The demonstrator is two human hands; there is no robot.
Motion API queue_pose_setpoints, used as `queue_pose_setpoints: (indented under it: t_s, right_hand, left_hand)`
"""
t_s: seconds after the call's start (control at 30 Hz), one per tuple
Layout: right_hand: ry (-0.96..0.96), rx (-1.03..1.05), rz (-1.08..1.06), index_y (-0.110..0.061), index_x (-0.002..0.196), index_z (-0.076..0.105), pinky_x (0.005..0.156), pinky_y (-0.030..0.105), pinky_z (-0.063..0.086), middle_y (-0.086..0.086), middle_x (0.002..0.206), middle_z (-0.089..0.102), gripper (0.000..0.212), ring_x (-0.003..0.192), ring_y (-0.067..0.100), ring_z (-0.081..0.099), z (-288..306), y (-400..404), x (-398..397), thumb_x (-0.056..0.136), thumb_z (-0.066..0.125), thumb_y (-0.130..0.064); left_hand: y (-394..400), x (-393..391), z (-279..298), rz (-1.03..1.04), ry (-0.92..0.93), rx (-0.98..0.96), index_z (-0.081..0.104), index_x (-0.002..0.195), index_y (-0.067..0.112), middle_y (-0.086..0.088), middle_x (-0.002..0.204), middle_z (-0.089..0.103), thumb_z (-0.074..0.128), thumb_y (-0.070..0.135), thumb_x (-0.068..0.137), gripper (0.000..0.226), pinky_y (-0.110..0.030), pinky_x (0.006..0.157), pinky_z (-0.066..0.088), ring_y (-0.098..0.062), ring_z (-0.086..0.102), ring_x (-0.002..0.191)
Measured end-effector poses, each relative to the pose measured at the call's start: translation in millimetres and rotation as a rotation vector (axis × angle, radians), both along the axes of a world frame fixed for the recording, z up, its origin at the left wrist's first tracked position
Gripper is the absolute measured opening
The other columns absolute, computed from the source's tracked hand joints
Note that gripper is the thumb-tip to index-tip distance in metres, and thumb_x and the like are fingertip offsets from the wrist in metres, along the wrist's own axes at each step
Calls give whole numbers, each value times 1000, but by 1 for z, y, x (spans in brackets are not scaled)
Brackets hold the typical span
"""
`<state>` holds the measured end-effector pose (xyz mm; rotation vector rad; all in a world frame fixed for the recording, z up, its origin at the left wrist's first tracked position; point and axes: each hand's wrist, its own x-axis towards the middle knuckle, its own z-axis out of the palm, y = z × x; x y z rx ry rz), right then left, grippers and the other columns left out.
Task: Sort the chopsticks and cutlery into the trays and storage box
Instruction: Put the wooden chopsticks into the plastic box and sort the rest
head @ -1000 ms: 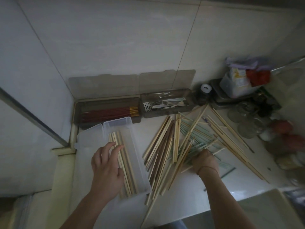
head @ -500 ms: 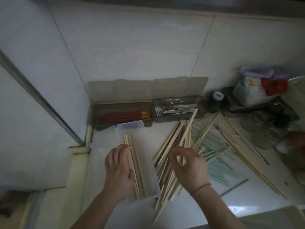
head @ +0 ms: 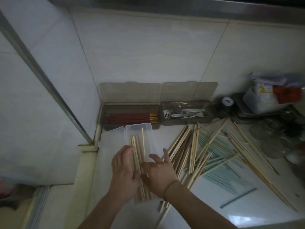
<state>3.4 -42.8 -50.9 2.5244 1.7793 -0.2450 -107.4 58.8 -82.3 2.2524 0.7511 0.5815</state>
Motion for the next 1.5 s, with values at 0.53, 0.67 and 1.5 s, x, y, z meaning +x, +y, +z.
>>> queue_pose_setpoints:
  t_s: [0.53,0.67,1.5]
  right_hand:
    - [228,782,-84,-16,98,69,99,38,43,-2,104,67,15,107,21,58,-8,-71,21,86,61,-16]
    - [35,722,-396,-15,88,71,79,38,51,0,95,65,21,95,23,58,-32,-180,66,79,54,-6]
    - [78,606,-371,-25,94,55,47,23,41,3,68,67,16,58,23,60,-2,-166,122,93,44,-36]
  left_hand:
    - [-5,7,8,-14,178,201,56,123,16,-9,133,43,54,8,61,63,-58,106,34,-34,41,125]
    - [-25,25,21,-72,166,297,56,119,21,-5,131,44,61,13,67,53,-58,105,33,-31,41,123]
    - [-35,28,27,-184,637,206,32,142,41,12,158,-17,51,45,76,69,-60,115,-6,-18,6,146]
